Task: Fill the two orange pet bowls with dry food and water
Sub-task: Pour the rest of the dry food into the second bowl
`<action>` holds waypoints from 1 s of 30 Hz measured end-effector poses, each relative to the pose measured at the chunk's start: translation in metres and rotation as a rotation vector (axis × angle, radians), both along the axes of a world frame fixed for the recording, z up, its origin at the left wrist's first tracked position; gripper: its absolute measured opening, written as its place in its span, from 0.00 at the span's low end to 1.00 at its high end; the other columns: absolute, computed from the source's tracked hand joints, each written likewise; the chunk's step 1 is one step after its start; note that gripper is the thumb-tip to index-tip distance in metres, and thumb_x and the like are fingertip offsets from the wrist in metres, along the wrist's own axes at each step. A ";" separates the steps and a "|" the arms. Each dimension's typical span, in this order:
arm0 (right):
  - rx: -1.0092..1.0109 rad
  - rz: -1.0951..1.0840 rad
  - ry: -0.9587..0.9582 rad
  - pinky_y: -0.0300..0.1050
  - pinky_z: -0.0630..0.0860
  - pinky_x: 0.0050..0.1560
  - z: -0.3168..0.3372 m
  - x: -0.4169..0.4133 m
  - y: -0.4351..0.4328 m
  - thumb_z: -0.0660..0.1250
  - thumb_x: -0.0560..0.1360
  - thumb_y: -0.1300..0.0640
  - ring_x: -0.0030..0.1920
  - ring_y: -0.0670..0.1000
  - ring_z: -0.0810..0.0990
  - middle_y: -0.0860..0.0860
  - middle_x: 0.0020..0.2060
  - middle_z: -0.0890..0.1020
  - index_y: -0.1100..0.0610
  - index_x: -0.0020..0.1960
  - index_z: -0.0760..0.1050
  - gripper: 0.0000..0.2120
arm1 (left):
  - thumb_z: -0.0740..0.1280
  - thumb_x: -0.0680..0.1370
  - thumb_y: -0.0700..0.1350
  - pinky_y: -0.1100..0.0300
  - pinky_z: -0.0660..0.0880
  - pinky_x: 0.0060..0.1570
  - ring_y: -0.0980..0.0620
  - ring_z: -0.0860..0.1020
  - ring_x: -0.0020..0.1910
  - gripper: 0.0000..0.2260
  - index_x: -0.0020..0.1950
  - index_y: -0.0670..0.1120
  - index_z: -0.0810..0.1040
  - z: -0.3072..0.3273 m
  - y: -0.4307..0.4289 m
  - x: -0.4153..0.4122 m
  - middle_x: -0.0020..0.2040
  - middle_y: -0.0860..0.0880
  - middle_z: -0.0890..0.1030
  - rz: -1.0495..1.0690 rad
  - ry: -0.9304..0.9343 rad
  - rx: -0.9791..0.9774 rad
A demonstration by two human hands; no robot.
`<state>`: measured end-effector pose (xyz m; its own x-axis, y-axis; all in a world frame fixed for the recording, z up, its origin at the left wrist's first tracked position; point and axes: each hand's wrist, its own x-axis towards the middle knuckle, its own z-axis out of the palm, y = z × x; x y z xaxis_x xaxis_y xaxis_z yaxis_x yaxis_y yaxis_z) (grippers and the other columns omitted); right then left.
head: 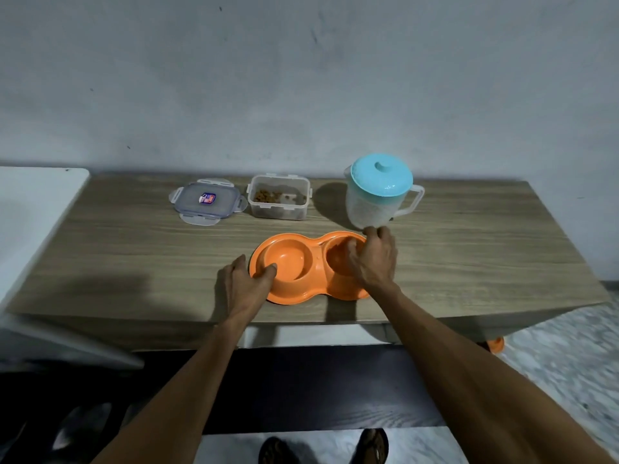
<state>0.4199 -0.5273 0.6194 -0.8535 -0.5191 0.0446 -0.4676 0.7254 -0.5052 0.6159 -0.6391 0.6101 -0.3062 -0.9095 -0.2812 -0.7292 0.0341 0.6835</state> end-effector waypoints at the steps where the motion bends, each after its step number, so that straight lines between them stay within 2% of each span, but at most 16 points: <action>1: -0.058 0.058 0.001 0.55 0.72 0.62 0.001 0.002 -0.011 0.63 0.77 0.50 0.61 0.60 0.72 0.59 0.60 0.74 0.61 0.63 0.74 0.19 | 0.69 0.74 0.59 0.48 0.68 0.65 0.41 0.67 0.70 0.36 0.76 0.43 0.64 -0.005 0.001 0.005 0.71 0.40 0.68 -0.065 -0.006 -0.048; 4: -0.187 0.143 -0.153 0.48 0.71 0.57 0.008 0.005 -0.055 0.61 0.80 0.53 0.59 0.59 0.74 0.60 0.60 0.74 0.62 0.63 0.74 0.16 | 0.66 0.68 0.68 0.46 0.70 0.64 0.44 0.69 0.68 0.40 0.74 0.49 0.65 -0.017 0.000 0.019 0.69 0.44 0.71 -0.246 -0.091 -0.195; 6: -0.248 0.087 -0.302 0.44 0.69 0.52 0.011 0.000 -0.088 0.62 0.80 0.53 0.58 0.59 0.76 0.61 0.59 0.78 0.63 0.61 0.76 0.17 | 0.64 0.66 0.73 0.45 0.70 0.65 0.44 0.69 0.69 0.44 0.75 0.51 0.61 -0.022 -0.001 0.022 0.72 0.47 0.70 -0.330 -0.196 -0.259; 8: -0.262 0.000 -0.440 0.46 0.72 0.51 0.008 -0.006 -0.114 0.63 0.79 0.49 0.57 0.59 0.78 0.61 0.57 0.81 0.65 0.60 0.77 0.20 | 0.66 0.67 0.72 0.45 0.69 0.66 0.43 0.66 0.72 0.46 0.77 0.51 0.58 -0.023 0.000 0.022 0.75 0.48 0.66 -0.382 -0.254 -0.273; 9: -0.253 -0.031 -0.491 0.49 0.75 0.54 0.004 -0.009 -0.124 0.64 0.79 0.48 0.59 0.60 0.78 0.61 0.58 0.81 0.65 0.61 0.77 0.22 | 0.67 0.68 0.71 0.45 0.68 0.66 0.43 0.65 0.73 0.46 0.78 0.50 0.57 -0.025 -0.001 0.021 0.76 0.47 0.64 -0.405 -0.270 -0.290; 11: -0.243 -0.085 -0.556 0.54 0.76 0.60 -0.002 -0.013 -0.135 0.65 0.79 0.47 0.61 0.62 0.78 0.62 0.60 0.80 0.66 0.62 0.76 0.23 | 0.66 0.70 0.69 0.46 0.66 0.69 0.44 0.63 0.74 0.45 0.79 0.49 0.54 -0.026 -0.001 0.019 0.77 0.47 0.62 -0.435 -0.296 -0.316; 13: -0.240 -0.127 -0.591 0.55 0.77 0.61 -0.008 -0.017 -0.143 0.66 0.77 0.47 0.61 0.62 0.79 0.62 0.60 0.81 0.66 0.63 0.76 0.24 | 0.66 0.72 0.66 0.47 0.64 0.70 0.45 0.61 0.75 0.44 0.79 0.48 0.53 -0.025 -0.004 0.018 0.78 0.48 0.61 -0.444 -0.314 -0.308; 18: -0.302 -0.158 -0.762 0.56 0.84 0.46 0.002 -0.021 -0.155 0.74 0.73 0.55 0.48 0.60 0.82 0.61 0.53 0.82 0.69 0.55 0.79 0.19 | 0.68 0.74 0.61 0.49 0.63 0.70 0.46 0.60 0.75 0.41 0.80 0.49 0.51 -0.026 -0.003 0.017 0.78 0.49 0.59 -0.447 -0.322 -0.325; 21: -0.350 -0.134 -0.846 0.59 0.83 0.47 0.013 -0.019 -0.154 0.72 0.74 0.60 0.49 0.60 0.80 0.62 0.53 0.79 0.69 0.57 0.76 0.16 | 0.68 0.74 0.59 0.49 0.62 0.71 0.47 0.59 0.76 0.41 0.80 0.49 0.50 -0.026 -0.002 0.016 0.78 0.49 0.58 -0.434 -0.321 -0.314; 24: -0.418 -0.107 -0.885 0.62 0.83 0.48 0.026 -0.018 -0.149 0.69 0.74 0.62 0.53 0.64 0.82 0.63 0.54 0.78 0.67 0.55 0.74 0.13 | 0.68 0.74 0.61 0.49 0.61 0.72 0.47 0.58 0.77 0.42 0.80 0.48 0.50 -0.025 -0.001 0.016 0.79 0.49 0.58 -0.430 -0.318 -0.309; 27: -0.455 -0.083 -0.853 0.57 0.84 0.44 0.038 -0.017 -0.136 0.69 0.74 0.61 0.51 0.65 0.83 0.64 0.53 0.80 0.65 0.54 0.75 0.11 | 0.69 0.72 0.63 0.49 0.61 0.71 0.47 0.59 0.76 0.45 0.80 0.48 0.50 -0.020 0.001 0.013 0.78 0.48 0.59 -0.424 -0.333 -0.299; 30: -0.452 -0.030 -0.769 0.60 0.83 0.47 0.051 -0.016 -0.115 0.69 0.74 0.59 0.50 0.64 0.84 0.67 0.53 0.81 0.64 0.51 0.76 0.09 | 0.71 0.71 0.62 0.48 0.62 0.71 0.46 0.60 0.76 0.46 0.80 0.47 0.51 -0.016 0.003 0.011 0.78 0.47 0.60 -0.427 -0.333 -0.266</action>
